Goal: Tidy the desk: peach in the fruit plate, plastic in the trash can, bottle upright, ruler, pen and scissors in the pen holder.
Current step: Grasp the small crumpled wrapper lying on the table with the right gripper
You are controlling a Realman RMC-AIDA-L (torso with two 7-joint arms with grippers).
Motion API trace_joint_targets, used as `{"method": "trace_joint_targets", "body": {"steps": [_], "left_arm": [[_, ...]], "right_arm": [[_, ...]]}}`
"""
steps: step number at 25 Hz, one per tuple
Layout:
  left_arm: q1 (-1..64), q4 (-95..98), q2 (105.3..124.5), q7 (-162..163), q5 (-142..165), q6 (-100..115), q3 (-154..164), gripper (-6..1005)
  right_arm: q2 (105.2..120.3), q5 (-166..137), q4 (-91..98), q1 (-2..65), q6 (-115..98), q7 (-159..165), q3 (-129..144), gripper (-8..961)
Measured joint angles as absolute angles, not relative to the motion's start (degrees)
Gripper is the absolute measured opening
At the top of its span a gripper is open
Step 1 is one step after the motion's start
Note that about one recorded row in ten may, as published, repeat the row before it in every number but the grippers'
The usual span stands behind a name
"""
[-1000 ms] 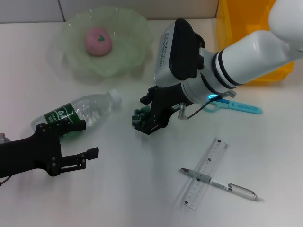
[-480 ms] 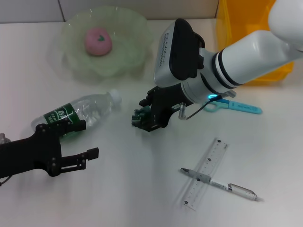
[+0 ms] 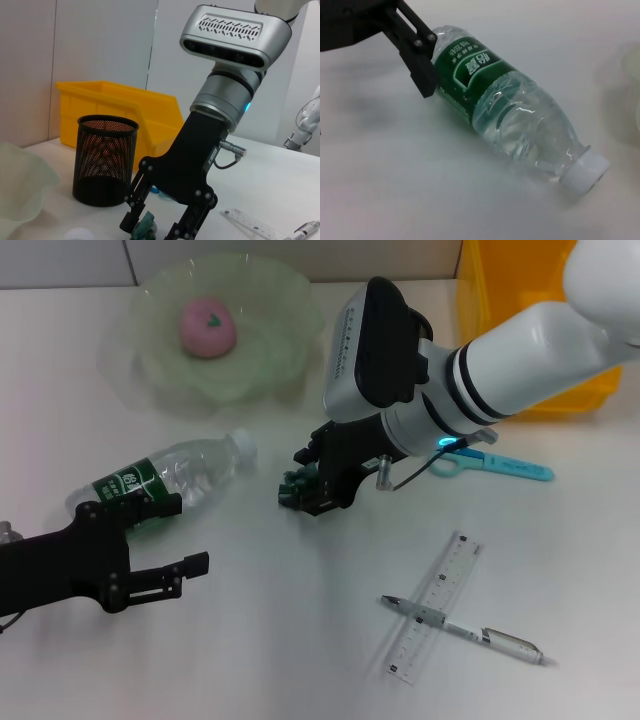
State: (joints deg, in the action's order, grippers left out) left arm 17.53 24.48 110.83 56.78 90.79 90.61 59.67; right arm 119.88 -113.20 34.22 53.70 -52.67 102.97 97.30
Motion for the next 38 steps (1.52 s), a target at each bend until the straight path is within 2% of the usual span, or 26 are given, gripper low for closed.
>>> {"method": "trace_joint_targets", "body": {"steps": [8, 10, 21, 32, 38], "left_arm": [[17.7, 24.5, 110.83, 56.8, 90.8, 90.6, 59.7, 806], [17.8, 24.5, 110.83, 56.8, 90.8, 90.6, 59.7, 806], [17.6, 25.1, 110.83, 57.0, 90.8, 90.6, 59.7, 805], [17.5, 25.1, 110.83, 57.2, 90.7, 90.6, 59.7, 805], [17.5, 25.1, 110.93, 57.2, 90.7, 90.6, 59.7, 804]], "right_arm": [[119.88, -113.2, 32.9, 54.2, -52.6, 102.9, 97.4, 578], [119.88, -113.2, 32.7, 54.3, -52.5, 102.9, 97.4, 535], [119.86, -110.2, 34.2, 53.2, -52.8, 100.7, 97.4, 126], [119.71, -110.4, 34.3, 53.4, -52.9, 100.6, 97.3, 48], [119.7, -110.4, 34.5, 53.3, -53.1, 100.5, 97.2, 38]]}}
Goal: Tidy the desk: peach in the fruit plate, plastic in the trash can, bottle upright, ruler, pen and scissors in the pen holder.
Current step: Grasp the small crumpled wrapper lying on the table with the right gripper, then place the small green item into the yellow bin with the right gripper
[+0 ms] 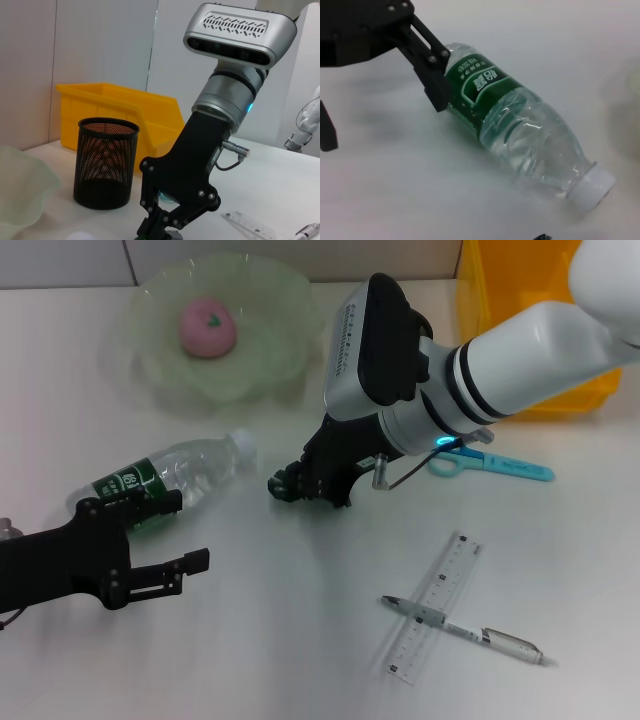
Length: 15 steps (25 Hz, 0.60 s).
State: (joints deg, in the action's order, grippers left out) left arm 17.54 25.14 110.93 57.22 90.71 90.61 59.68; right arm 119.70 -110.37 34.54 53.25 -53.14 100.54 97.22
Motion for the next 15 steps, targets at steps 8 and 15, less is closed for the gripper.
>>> {"method": "trace_joint_targets", "body": {"steps": [8, 15], "left_arm": [[17.6, 24.8, 111.18, 56.9, 90.8, 90.6, 59.7, 804], [17.6, 24.7, 111.34, 56.8, 90.8, 90.6, 59.7, 804]], "right_arm": [[119.36, -110.3, 39.9, 49.8, -57.1, 100.0, 95.0, 38], [119.17, -110.6, 47.8, 43.6, -64.1, 98.5, 86.7, 38]]}}
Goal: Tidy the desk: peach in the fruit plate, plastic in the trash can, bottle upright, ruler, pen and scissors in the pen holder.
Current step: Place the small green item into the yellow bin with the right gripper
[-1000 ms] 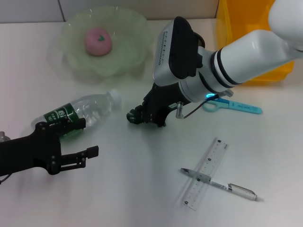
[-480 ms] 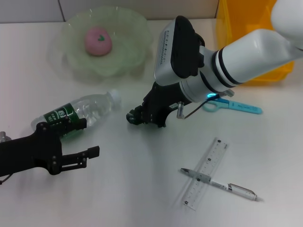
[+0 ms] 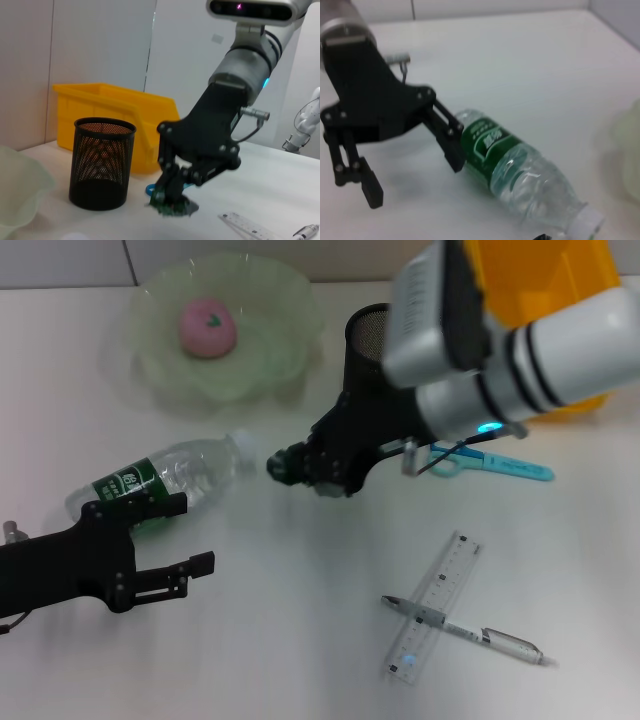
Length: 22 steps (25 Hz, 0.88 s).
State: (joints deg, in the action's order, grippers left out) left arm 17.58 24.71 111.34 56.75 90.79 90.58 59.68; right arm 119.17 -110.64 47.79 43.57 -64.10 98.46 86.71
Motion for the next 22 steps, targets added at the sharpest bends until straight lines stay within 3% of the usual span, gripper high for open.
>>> {"method": "trace_joint_targets", "body": {"steps": [13, 22], "left_arm": [[18.3, 25.0, 112.84, 57.1, 90.4, 90.7, 59.7, 803], [18.9, 25.0, 114.12, 56.8, 90.3, 91.3, 57.0, 803]], "right_arm": [[119.17, -90.1, 41.3, 31.2, -78.5, 70.7, 69.5, 38], [119.21, -85.5, 25.6, 29.5, -88.7, 52.3, 57.6, 38]]}}
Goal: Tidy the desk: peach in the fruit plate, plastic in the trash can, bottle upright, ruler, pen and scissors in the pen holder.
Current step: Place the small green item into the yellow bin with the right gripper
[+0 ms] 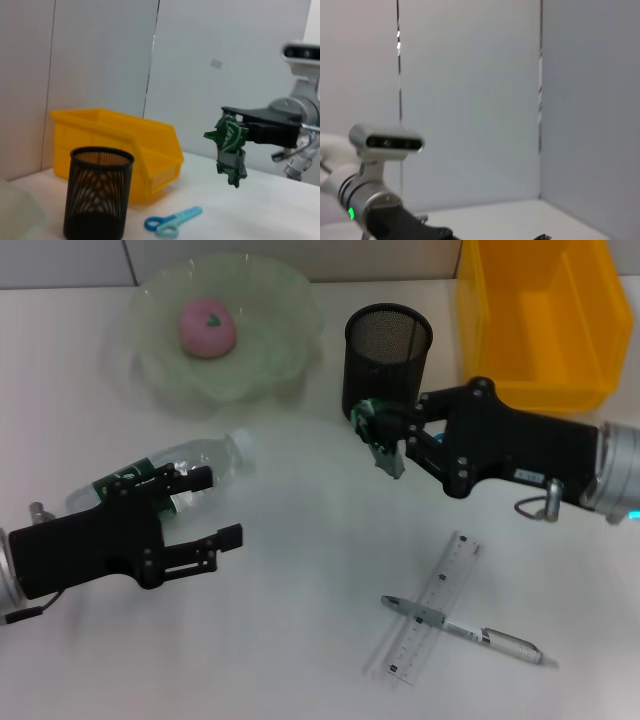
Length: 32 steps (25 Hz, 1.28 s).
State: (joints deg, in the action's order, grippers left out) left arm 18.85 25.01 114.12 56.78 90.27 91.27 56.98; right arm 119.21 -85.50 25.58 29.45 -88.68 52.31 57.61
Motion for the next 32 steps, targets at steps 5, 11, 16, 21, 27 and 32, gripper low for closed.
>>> {"method": "trace_joint_targets", "body": {"steps": [5, 11, 16, 21, 27, 32], "left_arm": [[19.0, 25.0, 115.89, 56.2, 90.3, 91.2, 56.7, 803], [18.2, 24.6, 117.55, 53.3, 90.3, 91.0, 55.3, 802], [17.9, 24.5, 117.91, 52.8, 90.3, 91.7, 55.0, 802], [17.9, 24.4, 118.06, 52.7, 90.3, 92.2, 55.0, 802], [17.8, 24.4, 118.09, 52.6, 90.3, 92.5, 55.0, 802], [17.8, 24.4, 118.02, 52.6, 90.3, 92.6, 55.0, 802]], "right_arm": [[119.3, -83.0, 18.3, 29.1, -89.6, 44.5, 56.0, 38], [119.34, -80.1, 12.6, 29.2, -88.7, 39.9, 55.9, 38], [119.37, -80.1, 12.0, 29.3, -88.5, 39.8, 55.9, 37], [119.4, -80.1, 11.8, 29.3, -88.5, 39.8, 55.8, 37], [119.49, -79.9, 11.8, 29.1, -88.8, 39.8, 55.8, 37], [119.56, -76.7, 11.1, 29.0, -88.5, 39.8, 55.8, 37]]}}
